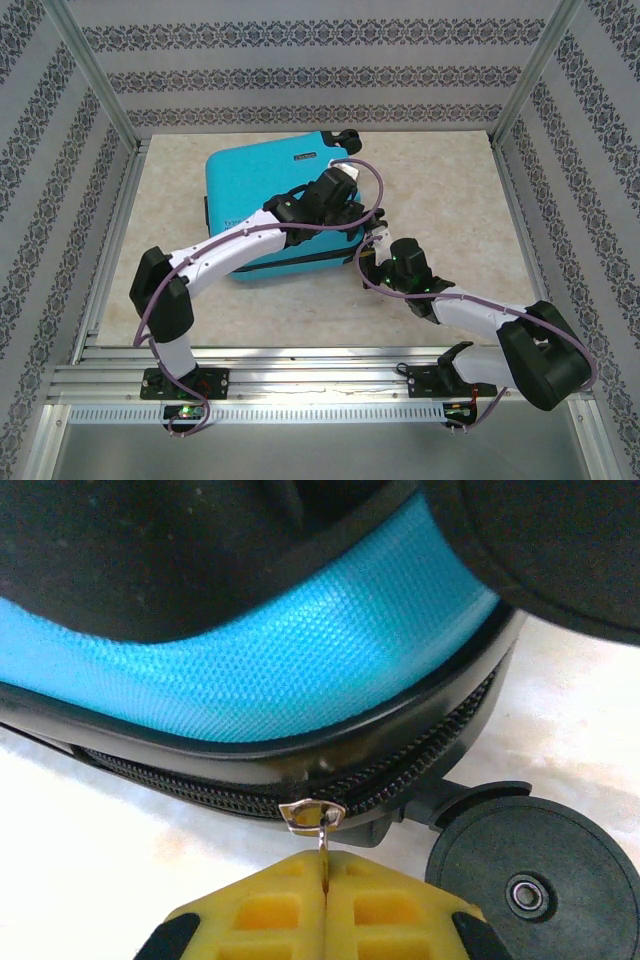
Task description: Pack the luggage
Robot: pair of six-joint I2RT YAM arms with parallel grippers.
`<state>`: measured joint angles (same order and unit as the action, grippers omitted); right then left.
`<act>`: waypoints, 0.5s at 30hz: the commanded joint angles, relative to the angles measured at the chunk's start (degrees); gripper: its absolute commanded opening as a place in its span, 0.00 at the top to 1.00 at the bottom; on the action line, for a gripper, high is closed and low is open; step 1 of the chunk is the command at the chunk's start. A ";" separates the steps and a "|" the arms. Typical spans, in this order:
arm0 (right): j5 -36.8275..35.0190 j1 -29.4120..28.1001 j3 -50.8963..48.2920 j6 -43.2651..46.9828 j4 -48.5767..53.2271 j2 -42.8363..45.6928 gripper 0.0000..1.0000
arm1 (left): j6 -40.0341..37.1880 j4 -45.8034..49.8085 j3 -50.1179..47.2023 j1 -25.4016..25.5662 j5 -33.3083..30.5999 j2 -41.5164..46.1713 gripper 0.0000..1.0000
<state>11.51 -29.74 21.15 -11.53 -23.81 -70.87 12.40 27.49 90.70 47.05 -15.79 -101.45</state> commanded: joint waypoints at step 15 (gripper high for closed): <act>-2.84 3.83 2.21 -0.83 -4.64 -0.86 1.00 | -1.26 14.98 -10.85 -3.19 1.37 4.12 0.20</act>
<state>10.61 -29.06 21.02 -11.40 -24.43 -71.05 13.32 25.23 84.12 45.91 -13.54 -95.83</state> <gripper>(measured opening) 0.048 0.802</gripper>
